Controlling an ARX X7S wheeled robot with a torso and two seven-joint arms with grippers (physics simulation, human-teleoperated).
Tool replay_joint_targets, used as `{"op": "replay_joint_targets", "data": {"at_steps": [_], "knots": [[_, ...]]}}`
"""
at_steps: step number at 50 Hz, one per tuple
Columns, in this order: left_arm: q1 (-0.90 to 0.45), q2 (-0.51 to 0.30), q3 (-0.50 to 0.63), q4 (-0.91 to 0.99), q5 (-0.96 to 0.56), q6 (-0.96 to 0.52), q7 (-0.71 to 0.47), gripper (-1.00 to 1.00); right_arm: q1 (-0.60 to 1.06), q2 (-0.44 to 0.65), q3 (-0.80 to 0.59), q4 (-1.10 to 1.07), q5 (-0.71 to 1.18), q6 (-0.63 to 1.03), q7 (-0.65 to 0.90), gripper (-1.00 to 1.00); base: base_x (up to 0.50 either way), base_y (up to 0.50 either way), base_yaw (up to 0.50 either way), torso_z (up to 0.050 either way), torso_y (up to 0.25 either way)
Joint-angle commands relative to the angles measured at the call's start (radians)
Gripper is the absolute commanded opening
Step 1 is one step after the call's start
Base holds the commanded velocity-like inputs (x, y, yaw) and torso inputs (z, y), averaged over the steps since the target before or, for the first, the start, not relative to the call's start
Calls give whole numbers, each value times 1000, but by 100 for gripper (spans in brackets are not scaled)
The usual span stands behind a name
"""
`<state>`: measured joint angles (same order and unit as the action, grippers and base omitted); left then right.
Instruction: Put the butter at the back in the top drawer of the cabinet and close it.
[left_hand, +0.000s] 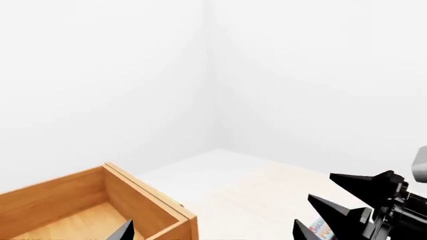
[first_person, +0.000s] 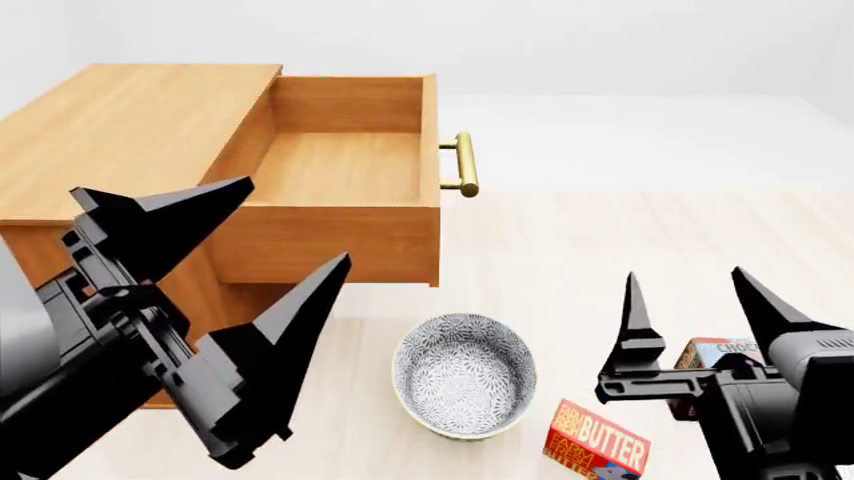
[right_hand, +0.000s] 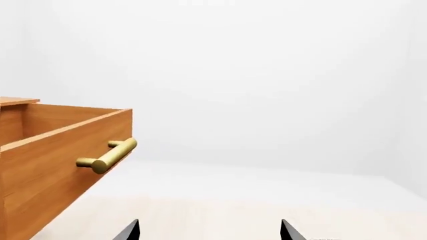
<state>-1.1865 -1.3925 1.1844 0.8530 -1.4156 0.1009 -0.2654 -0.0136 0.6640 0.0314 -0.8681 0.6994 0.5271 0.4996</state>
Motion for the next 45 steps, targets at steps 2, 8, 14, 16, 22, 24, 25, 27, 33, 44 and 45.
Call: {"op": "replay_joint_targets", "data": {"at_steps": [2,8,14,16,22,24,25,27,33,44,45], "knots": [[29,-10,9,-2,22,31,17,100,77,133,53,-11,160,151,2,100,0,0,0,0,0],[34,-13,10,1,28,32,16,100,165,204,54,19,272,231,-22,100,0,0,0,0,0],[42,-22,12,-4,31,41,23,100,279,292,54,75,428,326,-57,100,0,0,0,0,0],[43,-24,12,-5,30,41,27,100,332,325,39,95,482,369,-70,100,0,0,0,0,0],[51,-25,17,-19,31,41,44,100,557,398,-89,180,599,545,-136,100,0,0,0,0,0],[61,-28,22,-22,38,49,52,100,645,409,-144,202,620,616,-160,100,0,0,0,0,0],[65,-30,24,-23,41,54,55,100,682,411,-165,210,626,645,-168,100,0,0,0,0,0],[76,-33,31,-27,47,65,66,100,766,411,-217,223,636,718,-179,100,0,0,0,0,0],[102,-41,45,-48,49,94,104,100,991,384,-377,263,645,928,-256,100,0,0,0,0,0],[136,-58,66,-70,39,130,190,100,1427,383,-891,350,574,1038,-445,100,0,0,0,0,0],[137,-55,67,-74,40,125,195,100,1458,380,-942,351,549,1037,-481,100,0,0,0,0,0]]}}
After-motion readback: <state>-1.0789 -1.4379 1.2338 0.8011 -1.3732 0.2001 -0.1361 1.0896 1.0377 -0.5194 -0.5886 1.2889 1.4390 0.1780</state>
